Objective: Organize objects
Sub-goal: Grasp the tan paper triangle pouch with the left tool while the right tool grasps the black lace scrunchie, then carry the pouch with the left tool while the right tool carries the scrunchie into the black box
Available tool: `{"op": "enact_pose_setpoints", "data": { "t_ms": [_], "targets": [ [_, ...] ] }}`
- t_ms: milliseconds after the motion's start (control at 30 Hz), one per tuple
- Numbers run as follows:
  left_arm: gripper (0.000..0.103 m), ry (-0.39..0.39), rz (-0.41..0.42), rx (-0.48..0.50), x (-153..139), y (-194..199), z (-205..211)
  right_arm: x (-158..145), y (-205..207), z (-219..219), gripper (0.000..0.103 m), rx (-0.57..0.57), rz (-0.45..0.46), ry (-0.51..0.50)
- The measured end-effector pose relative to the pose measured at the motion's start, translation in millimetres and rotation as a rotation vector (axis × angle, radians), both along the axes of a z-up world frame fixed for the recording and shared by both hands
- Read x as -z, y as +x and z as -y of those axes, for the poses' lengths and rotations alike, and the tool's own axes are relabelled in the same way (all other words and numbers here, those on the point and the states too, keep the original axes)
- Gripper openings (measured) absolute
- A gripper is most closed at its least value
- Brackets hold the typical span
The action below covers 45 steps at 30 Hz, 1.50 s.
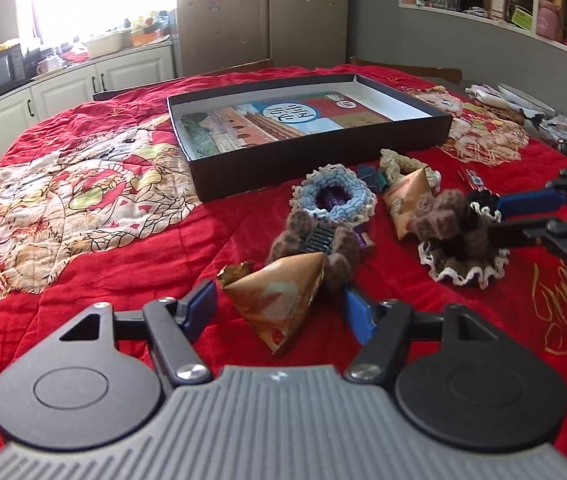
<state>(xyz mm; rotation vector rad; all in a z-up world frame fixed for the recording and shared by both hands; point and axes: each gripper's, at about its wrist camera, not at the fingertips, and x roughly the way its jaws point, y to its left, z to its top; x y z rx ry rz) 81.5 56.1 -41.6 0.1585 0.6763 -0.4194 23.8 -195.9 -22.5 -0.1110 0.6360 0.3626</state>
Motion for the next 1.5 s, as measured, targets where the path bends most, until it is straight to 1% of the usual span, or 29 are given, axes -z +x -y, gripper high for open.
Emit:
{"op": "enact_pose_setpoints", "data": {
  "t_ms": [33, 100, 133, 267, 400, 567, 633, 733, 900, 1033, 1200, 1367, 1500],
  "targets": [
    [0.074, 0.003, 0.003, 0.002, 0.1, 0.1, -0.7, -0.2, 1.0, 0.9, 0.035, 0.001, -0.003, 0.001],
    [0.063, 0.008, 0.0, 0.006, 0.3, 2.1, -2.3, 0.3, 4.2, 1.6, 0.034, 0.004, -0.012, -0.001],
    [0.061, 0.002, -0.003, 0.01, 0.3, 3.6, -3.4, 0.7, 5.5, 1.3, 0.031, 0.003, -0.015, -0.003],
    [0.047, -0.024, -0.015, 0.028, -0.8, 8.4, -7.4, 2.3, 10.1, -0.6, 0.021, 0.001, -0.023, -0.009],
    [0.043, -0.02, -0.007, 0.032, -2.4, 9.4, -7.7, 4.4, 12.5, -1.2, 0.016, 0.0, -0.033, -0.018],
    [0.042, -0.022, 0.013, 0.027, -8.0, 5.2, -10.6, 2.9, 10.7, 2.8, 0.012, 0.0, -0.029, -0.005],
    [0.039, -0.025, 0.017, 0.022, -11.6, 3.5, -13.0, 0.7, 9.9, 4.7, 0.012, 0.004, -0.023, -0.002],
    [0.039, -0.045, 0.013, 0.023, -18.5, 1.7, -17.7, -4.5, 8.7, 7.0, 0.011, 0.008, -0.017, 0.003],
    [0.039, -0.043, 0.029, 0.028, -31.8, -3.0, -18.4, -18.5, 7.3, 13.2, 0.011, 0.009, -0.002, 0.032],
    [0.039, -0.053, 0.036, 0.041, -43.2, -0.6, -14.9, -32.2, 7.7, 18.8, 0.011, 0.014, 0.028, 0.037],
    [0.039, -0.057, 0.044, 0.048, -58.4, 12.3, -5.5, -51.7, 15.5, 28.2, 0.011, 0.022, 0.052, 0.059],
    [0.039, -0.057, 0.059, 0.053, -71.7, 35.2, 6.4, -74.2, 31.6, 33.4, 0.011, 0.049, 0.122, 0.04],
    [0.039, -0.056, 0.073, 0.042, -79.0, 55.3, 16.6, -88.5, 51.2, 39.2, 0.011, 0.074, 0.155, 0.045]
  ]
}}
